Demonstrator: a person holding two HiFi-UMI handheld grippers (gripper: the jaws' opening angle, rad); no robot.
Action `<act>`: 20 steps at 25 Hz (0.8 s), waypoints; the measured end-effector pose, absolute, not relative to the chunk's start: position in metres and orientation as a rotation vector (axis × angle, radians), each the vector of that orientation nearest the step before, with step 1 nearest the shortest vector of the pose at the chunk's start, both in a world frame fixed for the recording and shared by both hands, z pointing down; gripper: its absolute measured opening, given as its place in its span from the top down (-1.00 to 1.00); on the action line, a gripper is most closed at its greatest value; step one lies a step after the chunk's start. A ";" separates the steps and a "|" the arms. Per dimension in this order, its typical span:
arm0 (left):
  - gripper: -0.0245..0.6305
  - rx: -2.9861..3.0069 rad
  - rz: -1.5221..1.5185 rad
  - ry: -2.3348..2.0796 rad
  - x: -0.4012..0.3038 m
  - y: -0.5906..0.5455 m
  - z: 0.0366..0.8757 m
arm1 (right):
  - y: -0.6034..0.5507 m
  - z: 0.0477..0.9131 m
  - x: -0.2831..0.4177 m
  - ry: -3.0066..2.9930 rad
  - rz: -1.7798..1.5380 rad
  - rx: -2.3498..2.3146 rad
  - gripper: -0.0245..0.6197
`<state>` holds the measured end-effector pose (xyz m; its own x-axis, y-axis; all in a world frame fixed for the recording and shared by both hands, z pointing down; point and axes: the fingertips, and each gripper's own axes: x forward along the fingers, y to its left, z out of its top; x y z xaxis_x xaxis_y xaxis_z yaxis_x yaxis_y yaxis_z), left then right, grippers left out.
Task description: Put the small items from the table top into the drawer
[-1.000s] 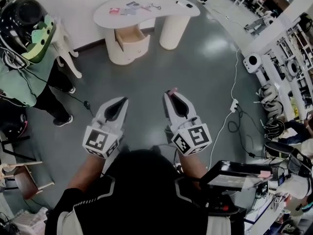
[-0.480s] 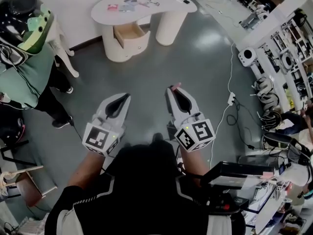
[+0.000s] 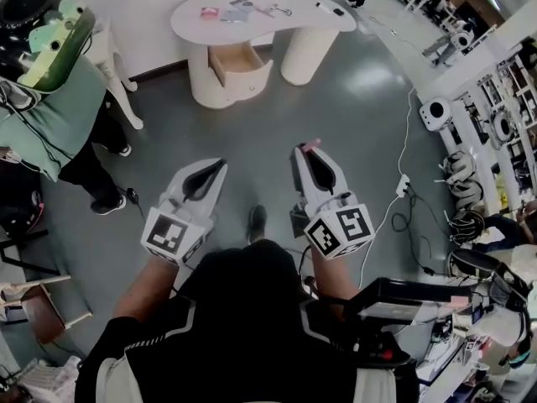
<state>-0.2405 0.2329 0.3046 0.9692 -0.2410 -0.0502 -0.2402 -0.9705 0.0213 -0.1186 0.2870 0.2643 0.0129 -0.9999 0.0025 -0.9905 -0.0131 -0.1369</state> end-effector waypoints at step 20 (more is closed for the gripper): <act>0.93 3.142 0.027 -0.465 -0.077 0.129 0.299 | 0.172 0.282 0.037 2.227 -0.236 -1.981 0.80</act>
